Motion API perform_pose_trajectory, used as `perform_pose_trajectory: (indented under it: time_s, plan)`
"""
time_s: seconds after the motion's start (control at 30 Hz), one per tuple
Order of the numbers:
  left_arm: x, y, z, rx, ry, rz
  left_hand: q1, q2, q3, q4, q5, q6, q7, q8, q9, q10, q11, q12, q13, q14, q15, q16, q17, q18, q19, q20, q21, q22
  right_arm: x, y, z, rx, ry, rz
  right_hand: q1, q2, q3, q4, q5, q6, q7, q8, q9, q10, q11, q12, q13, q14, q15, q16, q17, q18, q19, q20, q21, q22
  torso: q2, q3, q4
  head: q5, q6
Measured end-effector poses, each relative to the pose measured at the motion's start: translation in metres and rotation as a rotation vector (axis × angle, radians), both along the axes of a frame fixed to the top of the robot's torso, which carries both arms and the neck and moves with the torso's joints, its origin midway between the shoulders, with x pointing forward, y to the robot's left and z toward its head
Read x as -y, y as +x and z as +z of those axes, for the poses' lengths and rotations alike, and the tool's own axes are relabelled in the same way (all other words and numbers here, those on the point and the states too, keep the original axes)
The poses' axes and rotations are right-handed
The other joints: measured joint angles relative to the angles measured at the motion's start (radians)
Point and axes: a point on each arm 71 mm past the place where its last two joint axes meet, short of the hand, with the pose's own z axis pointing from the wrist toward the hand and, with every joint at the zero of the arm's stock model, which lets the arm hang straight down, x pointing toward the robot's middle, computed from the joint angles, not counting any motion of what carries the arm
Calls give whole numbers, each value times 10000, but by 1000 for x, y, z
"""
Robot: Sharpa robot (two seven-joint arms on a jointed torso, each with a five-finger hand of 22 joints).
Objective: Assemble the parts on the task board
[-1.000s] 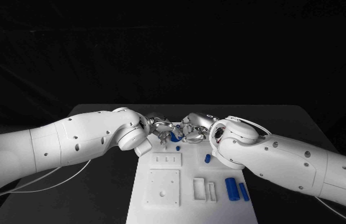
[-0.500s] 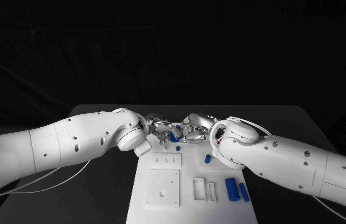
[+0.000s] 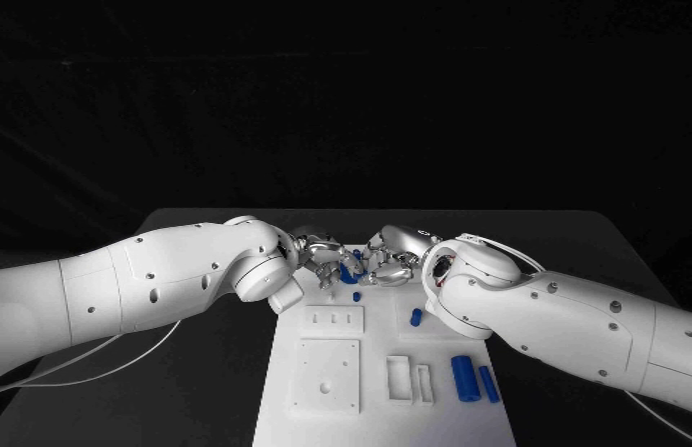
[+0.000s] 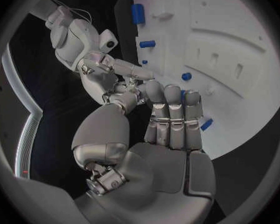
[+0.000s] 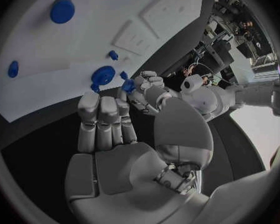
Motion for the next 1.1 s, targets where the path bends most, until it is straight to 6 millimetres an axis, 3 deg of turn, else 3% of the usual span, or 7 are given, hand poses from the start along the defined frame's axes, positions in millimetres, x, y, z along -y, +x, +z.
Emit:
perform_pose_trajectory:
  time_s: [0.27,0.33,0.43,0.5,0.87,1.1]
  plan:
    - [-1,0,-1,5,24,24,-76,-77,35,-36,95,16,16,57,0,35,-34,0,-12,33,-29,0,-24,0,0,0,38,-17,2,0,-3,-30,0,-13,39,-39,-87,32,0,3,2,-83,-29,-12,13,0,-19,-39,39,-38,-10,1,-1,1,-49,0,1,-1,1,-1,12]
    - [-1,0,0,35,35,29,-76,-77,8,-63,152,16,16,57,0,36,-33,0,-23,33,-29,0,-25,0,0,0,39,-19,5,2,-4,-32,38,-104,93,-92,-131,76,0,40,156,-175,-70,-70,72,-75,-37,-92,92,-90,-26,2,-22,-16,-112,0,1,-1,1,-1,15]
    - [-4,1,1,132,100,65,-76,-77,37,-94,263,16,16,57,0,38,-33,0,-34,33,-29,1,-43,0,0,0,54,-31,15,6,-5,-3,180,-370,61,-202,-237,182,0,-227,496,-560,-266,-192,195,-82,-72,-156,236,-115,-40,-21,-91,-19,-166,0,0,-5,2,-1,21]
    - [-6,1,2,189,167,82,-77,-78,46,-105,354,16,16,57,0,76,-65,0,-38,33,-29,42,-62,0,0,0,92,-44,23,9,-5,64,347,-588,13,-327,-334,278,82,-314,583,-712,-350,-267,277,-126,-95,-204,310,-147,-45,-53,-93,-18,-230,0,1,-7,3,-2,22]
    - [-20,-2,2,618,723,72,-131,-133,34,-120,607,18,18,58,0,242,-215,76,-58,220,-56,133,-92,-1,93,-19,188,-89,76,23,5,614,1605,-1782,-93,-433,-686,631,1128,-376,642,-882,-564,-294,375,-126,-199,-213,391,-191,-82,-83,-130,-13,-310,0,0,-6,7,78,-19]
    - [-29,-12,-2,1193,1136,196,-78,-395,6,-146,1063,71,31,231,1,424,-330,385,81,479,-193,381,-43,1,291,-72,424,-89,111,32,15,1091,2055,-2320,-44,-385,-788,619,1495,-394,651,-882,-605,-295,376,-126,-230,-213,391,-205,-85,-119,-162,-17,-329,0,-3,5,-6,150,-107]
